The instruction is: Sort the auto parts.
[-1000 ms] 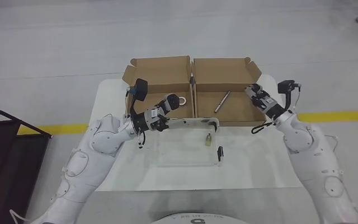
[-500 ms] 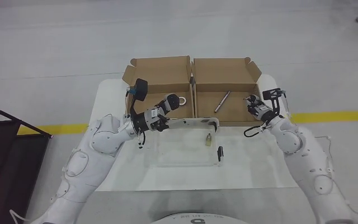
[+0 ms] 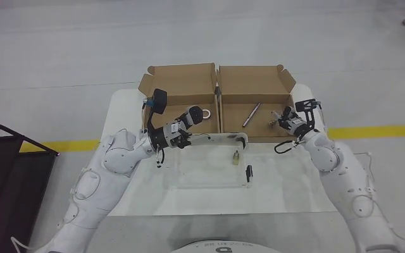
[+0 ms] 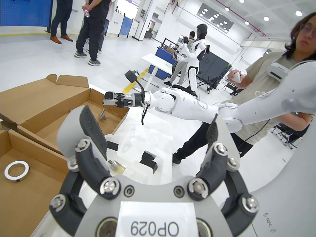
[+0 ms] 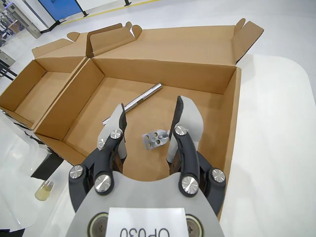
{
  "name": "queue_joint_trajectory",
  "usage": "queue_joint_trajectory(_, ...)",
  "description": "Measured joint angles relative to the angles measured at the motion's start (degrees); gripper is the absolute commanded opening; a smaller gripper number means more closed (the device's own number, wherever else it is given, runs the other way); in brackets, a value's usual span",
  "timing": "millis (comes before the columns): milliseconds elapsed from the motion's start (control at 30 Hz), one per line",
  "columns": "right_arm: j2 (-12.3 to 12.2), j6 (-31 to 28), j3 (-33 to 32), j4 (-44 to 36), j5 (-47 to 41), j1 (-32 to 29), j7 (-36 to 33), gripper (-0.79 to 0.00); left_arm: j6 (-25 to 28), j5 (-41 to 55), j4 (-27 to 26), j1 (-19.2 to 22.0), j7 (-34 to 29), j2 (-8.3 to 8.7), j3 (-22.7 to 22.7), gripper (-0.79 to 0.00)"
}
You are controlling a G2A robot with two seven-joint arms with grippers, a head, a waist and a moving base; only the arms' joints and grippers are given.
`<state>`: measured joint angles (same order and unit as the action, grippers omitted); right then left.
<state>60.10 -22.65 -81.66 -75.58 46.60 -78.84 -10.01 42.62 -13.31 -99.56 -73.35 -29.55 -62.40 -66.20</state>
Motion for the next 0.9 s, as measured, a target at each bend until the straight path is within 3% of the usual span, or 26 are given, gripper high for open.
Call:
queue_joint_trajectory(167, -0.2, -7.0, -2.4, -3.7, -5.0, -2.2, 4.1, -0.077, 0.0, 0.0, 0.0, 0.0, 0.0, 0.0, 0.0, 0.0)
queue_joint_trajectory(233, -0.4, -13.0, -3.9, -5.4, -9.3, -3.7, 6.2, -0.157, 0.0, 0.0, 0.0, 0.0, 0.0, 0.0, 0.0, 0.0)
queue_joint_trajectory(300, -0.5, -18.3, -5.2, -6.4, -13.5, -5.0, 7.2, -0.188, 0.0, 0.0, 0.0, 0.0, 0.0, 0.0, 0.0, 0.0)
queue_joint_trajectory(533, -1.2, -33.2, -8.0, -6.9, -30.3, -7.0, 5.0, -0.243, 0.0, 0.0, 0.0, 0.0, 0.0, 0.0, 0.0, 0.0)
queue_joint_trajectory(600, -1.4, -34.9, -8.3, -6.7, -33.8, -7.0, 3.8, -0.222, 0.0, 0.0, 0.0, 0.0, 0.0, 0.0, 0.0, 0.0)
queue_joint_trajectory(667, -1.6, -35.4, -8.5, -6.6, -37.2, -7.0, 2.5, -0.126, 0.0, 0.0, 0.0, 0.0, 0.0, 0.0, 0.0, 0.0)
queue_joint_trajectory(700, -1.6, -35.4, -8.6, -6.6, -38.4, -7.0, 2.0, 0.0, 0.0, 0.0, 0.0, 0.0, 0.0, 0.0, 0.0, 0.0)
queue_joint_trajectory(900, -1.9, -35.2, -9.2, -5.9, -43.1, -6.5, -0.6, 0.0, -1.0, -5.0, -2.2, 0.4, -2.1, 0.17, 0.2, 0.0)
